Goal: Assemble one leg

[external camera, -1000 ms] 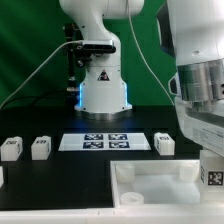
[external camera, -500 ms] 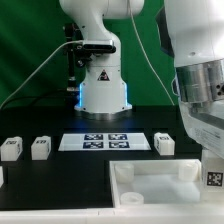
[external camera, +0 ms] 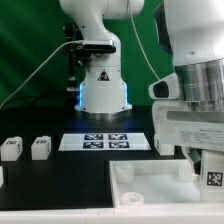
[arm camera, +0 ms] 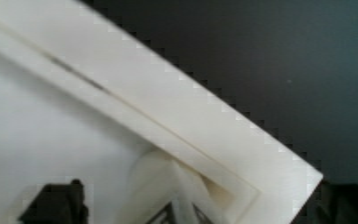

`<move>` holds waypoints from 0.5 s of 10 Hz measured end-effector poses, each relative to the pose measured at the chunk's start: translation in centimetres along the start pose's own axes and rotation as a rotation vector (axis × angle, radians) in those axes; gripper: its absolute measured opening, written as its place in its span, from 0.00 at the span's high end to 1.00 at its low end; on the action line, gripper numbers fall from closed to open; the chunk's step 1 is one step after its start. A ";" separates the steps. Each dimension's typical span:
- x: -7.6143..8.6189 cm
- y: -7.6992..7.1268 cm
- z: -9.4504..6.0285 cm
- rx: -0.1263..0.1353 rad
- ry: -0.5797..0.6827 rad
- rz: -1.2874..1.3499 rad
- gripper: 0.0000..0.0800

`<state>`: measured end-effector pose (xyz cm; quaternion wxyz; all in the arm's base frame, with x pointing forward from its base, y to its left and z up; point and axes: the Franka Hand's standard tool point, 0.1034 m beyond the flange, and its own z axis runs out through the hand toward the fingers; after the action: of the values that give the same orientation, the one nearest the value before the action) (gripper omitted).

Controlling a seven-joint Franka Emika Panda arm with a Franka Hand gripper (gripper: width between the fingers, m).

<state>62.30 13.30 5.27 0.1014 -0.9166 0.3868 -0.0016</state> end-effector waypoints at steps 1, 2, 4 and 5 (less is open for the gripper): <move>0.0 0.0 0.0 0.000 0.000 -0.083 0.19; 0.1 0.1 0.0 -0.005 0.003 -0.170 0.19; 0.9 0.2 -0.4 -0.060 0.041 -0.490 0.19; 1.1 0.2 -0.4 -0.076 0.047 -0.617 0.19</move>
Offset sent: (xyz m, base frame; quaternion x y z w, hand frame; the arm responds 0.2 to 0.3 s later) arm 0.0102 -0.0164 0.0088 -0.0717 0.0383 -0.3286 0.9410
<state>62.87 12.30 5.57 0.0530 -0.9935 0.0925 -0.0391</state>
